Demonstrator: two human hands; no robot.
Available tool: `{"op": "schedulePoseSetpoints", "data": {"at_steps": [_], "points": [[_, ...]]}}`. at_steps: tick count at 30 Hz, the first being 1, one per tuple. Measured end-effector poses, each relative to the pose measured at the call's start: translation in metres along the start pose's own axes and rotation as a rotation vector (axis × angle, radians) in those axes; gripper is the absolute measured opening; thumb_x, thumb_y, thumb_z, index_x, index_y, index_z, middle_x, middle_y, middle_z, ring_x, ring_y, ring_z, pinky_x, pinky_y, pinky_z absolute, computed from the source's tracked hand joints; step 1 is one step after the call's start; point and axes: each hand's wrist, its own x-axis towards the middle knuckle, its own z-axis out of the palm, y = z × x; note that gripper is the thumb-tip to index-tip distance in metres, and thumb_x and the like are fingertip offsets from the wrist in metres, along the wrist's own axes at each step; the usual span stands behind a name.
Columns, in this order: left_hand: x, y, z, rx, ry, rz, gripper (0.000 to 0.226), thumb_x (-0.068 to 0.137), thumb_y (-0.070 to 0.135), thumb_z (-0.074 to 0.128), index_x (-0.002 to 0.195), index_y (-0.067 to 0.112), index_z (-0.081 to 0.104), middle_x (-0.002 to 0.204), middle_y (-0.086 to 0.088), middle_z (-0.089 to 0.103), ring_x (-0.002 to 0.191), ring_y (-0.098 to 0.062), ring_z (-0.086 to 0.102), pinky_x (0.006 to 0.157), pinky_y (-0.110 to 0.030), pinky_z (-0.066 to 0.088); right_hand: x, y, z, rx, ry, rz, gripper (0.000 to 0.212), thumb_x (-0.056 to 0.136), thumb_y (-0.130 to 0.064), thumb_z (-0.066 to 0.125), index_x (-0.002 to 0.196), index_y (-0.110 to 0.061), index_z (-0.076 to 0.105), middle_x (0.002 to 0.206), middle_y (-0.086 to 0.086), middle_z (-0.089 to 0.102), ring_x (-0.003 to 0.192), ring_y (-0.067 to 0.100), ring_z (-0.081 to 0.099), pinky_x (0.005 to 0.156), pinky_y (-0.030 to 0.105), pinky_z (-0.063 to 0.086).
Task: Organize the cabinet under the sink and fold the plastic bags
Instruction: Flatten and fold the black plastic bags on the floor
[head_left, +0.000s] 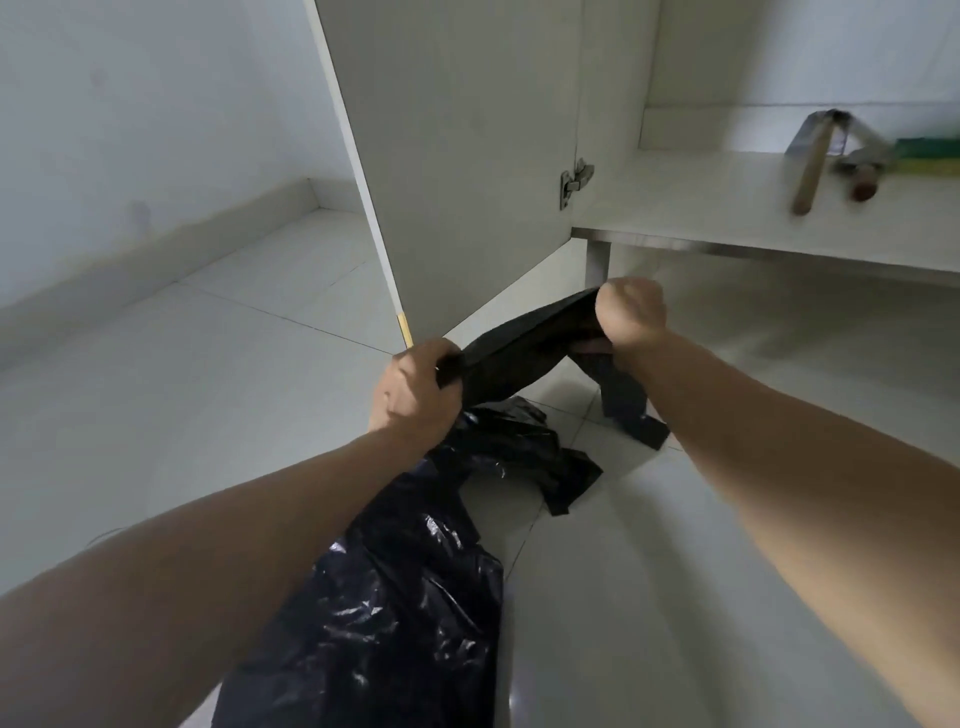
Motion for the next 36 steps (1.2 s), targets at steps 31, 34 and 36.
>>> {"op": "schedulePoseSetpoints", "data": {"at_steps": [31,34,36], "points": [[-0.092,0.078,0.207,0.350,-0.781,0.455,0.057,0.088,0.040,0.061,0.139,0.024,0.040,0.142,-0.004,0.036,0.131,-0.025,0.036,0.113,-0.041,0.028,-0.051,0.158,-0.211,0.093,0.406,0.503,0.018,0.088,0.006,0.064,0.106,0.001,0.064,0.091,0.013,0.062,0.080,0.028,0.060,0.066,0.035,0.052],[-0.089,0.056,0.218,0.500,-0.990,0.467,0.073,0.089,0.042,0.061,0.150,0.026,0.024,0.159,-0.006,0.012,0.145,-0.028,0.017,0.118,-0.047,0.015,-0.039,0.188,-0.224,-0.065,0.433,0.471,0.025,0.090,0.001,0.063,0.115,0.003,0.064,0.110,0.018,0.063,0.095,0.034,0.059,0.087,0.042,0.050],[-0.089,0.051,0.226,0.569,-1.110,0.502,0.071,0.094,0.045,0.053,0.153,0.025,0.019,0.163,-0.004,0.001,0.149,-0.025,0.008,0.119,-0.049,0.014,-0.036,0.209,-0.233,-0.157,0.475,0.462,0.028,0.089,-0.002,0.062,0.117,-0.001,0.064,0.115,0.018,0.064,0.098,0.034,0.059,0.086,0.038,0.049]]}}
